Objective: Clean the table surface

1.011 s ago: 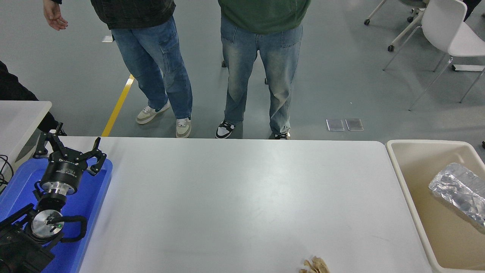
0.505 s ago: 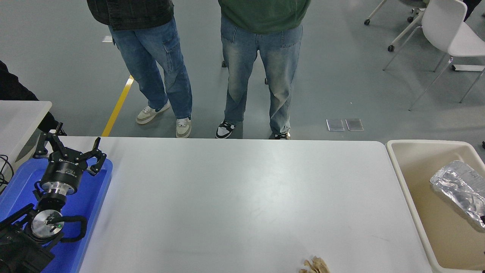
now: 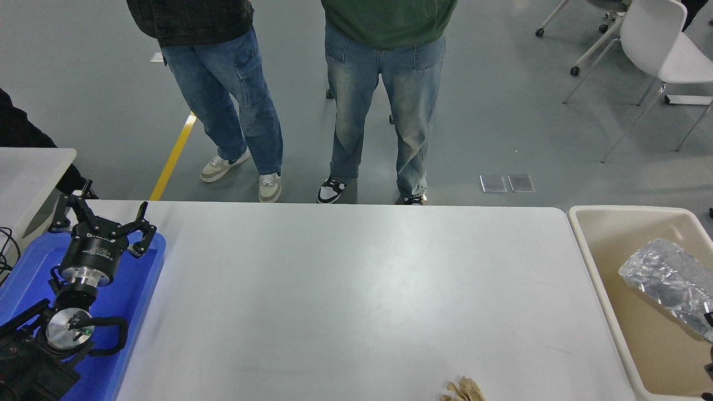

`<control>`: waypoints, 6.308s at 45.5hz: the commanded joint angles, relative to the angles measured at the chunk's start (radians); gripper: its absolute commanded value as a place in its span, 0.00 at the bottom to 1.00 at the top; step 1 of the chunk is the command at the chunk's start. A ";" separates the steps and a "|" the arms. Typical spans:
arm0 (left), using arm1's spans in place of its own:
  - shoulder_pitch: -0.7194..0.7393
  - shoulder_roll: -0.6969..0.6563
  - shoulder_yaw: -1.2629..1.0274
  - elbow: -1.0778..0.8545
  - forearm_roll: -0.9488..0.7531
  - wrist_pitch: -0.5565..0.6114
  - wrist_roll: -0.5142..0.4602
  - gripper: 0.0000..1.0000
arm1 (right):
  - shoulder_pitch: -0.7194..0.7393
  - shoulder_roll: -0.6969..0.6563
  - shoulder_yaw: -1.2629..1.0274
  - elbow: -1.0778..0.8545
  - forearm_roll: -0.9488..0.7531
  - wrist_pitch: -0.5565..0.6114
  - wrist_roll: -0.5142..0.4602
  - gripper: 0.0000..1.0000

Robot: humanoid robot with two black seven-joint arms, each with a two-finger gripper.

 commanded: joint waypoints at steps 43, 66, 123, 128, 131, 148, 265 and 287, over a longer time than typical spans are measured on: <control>0.000 0.000 0.000 0.000 0.000 0.000 0.001 1.00 | 0.095 -0.157 0.195 0.121 0.001 -0.005 0.000 0.99; 0.000 0.000 0.000 0.000 -0.001 0.000 0.000 1.00 | 0.058 -0.254 0.932 0.634 0.002 0.038 0.036 0.99; 0.000 0.000 0.000 0.000 -0.001 0.000 0.000 1.00 | 0.057 0.108 0.993 0.599 0.171 0.531 0.305 1.00; 0.000 -0.001 0.000 0.000 -0.001 0.000 0.000 1.00 | 0.055 0.113 0.989 0.599 0.171 0.531 0.305 1.00; 0.000 -0.001 0.000 0.000 -0.001 0.000 0.000 1.00 | 0.057 0.114 0.990 0.600 0.171 0.531 0.305 1.00; 0.000 0.000 0.000 0.000 0.000 0.000 0.001 1.00 | 0.064 0.111 0.950 0.602 0.168 0.527 0.300 1.00; 0.000 0.000 0.000 0.000 0.000 0.000 0.001 1.00 | 0.023 -0.774 0.384 1.787 -0.870 0.366 -0.026 1.00; 0.000 0.000 0.000 0.000 0.000 0.000 0.001 1.00 | 0.035 -0.690 0.182 1.787 -1.428 0.359 0.015 1.00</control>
